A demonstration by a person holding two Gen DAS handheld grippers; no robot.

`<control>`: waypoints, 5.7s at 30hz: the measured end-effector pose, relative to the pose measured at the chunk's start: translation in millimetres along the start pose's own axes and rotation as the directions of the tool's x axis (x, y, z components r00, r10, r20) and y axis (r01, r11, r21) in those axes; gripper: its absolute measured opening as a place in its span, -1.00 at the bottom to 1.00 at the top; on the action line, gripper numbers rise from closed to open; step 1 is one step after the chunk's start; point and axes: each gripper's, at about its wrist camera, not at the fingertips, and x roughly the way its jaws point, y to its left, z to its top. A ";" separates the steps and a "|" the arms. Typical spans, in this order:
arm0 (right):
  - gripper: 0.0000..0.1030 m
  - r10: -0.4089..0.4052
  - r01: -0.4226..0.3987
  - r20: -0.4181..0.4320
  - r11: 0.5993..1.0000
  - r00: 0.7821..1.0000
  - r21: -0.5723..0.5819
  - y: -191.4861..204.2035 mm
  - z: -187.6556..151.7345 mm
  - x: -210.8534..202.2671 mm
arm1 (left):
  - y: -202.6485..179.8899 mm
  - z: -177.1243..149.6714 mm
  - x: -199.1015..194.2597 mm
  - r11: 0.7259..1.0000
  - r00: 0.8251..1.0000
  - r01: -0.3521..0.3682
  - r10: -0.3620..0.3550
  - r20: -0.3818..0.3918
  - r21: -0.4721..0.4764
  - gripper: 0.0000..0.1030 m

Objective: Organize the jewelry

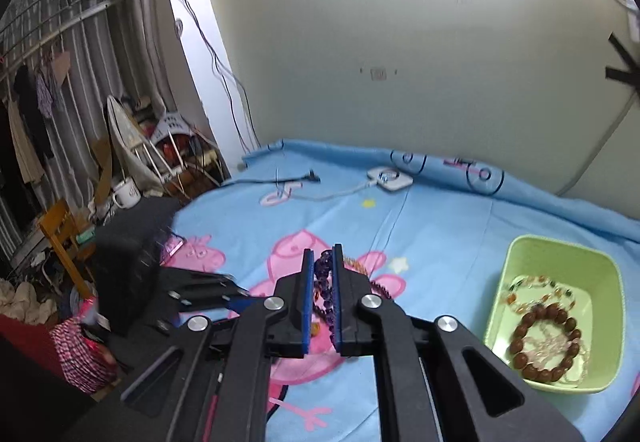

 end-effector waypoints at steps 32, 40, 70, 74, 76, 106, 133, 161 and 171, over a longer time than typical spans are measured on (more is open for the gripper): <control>-1.00 -0.172 0.136 0.187 0.973 0.967 0.189 -95.4 -0.6 -92.4 | -77.9 131.7 48.5 0.978 0.986 0.162 -0.166 0.022 0.129 -0.89; -1.00 -0.221 0.179 0.116 0.939 0.968 0.294 -146.3 -28.0 -79.6 | -93.4 148.2 111.9 0.981 0.985 0.163 -0.156 -0.076 0.101 -0.89; -0.74 -0.082 0.085 -0.025 0.969 0.996 0.233 -82.2 -86.4 -9.0 | 72.6 40.1 22.8 0.970 0.987 -0.152 0.140 -0.076 -0.190 -0.80; -0.74 -0.043 0.062 -0.110 0.981 0.993 0.183 -55.0 -93.2 29.2 | 101.0 3.6 3.0 0.949 0.980 -0.191 0.171 -0.097 -0.253 -0.80; -0.74 -0.020 0.047 -0.145 0.982 0.989 0.184 -46.0 -93.8 46.1 | 107.1 -9.8 -2.1 0.944 0.980 -0.192 0.170 -0.102 -0.269 -0.80; -1.00 0.069 -0.055 -0.131 0.992 0.989 0.113 8.7 -33.4 100.2 | 83.6 -26.1 -23.4 0.975 0.994 -0.107 0.110 0.007 -0.195 -0.39; -1.00 -0.067 0.057 0.039 0.975 0.997 0.214 -76.1 -36.4 -36.2 | -56.5 90.4 49.7 0.983 0.990 0.131 -0.136 0.031 0.127 -0.83; -0.93 -0.142 0.110 0.108 0.960 0.984 0.257 -111.0 -61.2 -37.7 | -0.8 104.4 27.5 1.000 0.997 0.008 -0.006 0.073 -0.023 -0.75; -0.93 -0.035 0.047 -0.060 0.978 0.998 0.203 -63.8 -77.6 33.3 | 92.2 37.4 -10.3 0.969 0.990 -0.129 0.136 0.020 -0.212 -0.75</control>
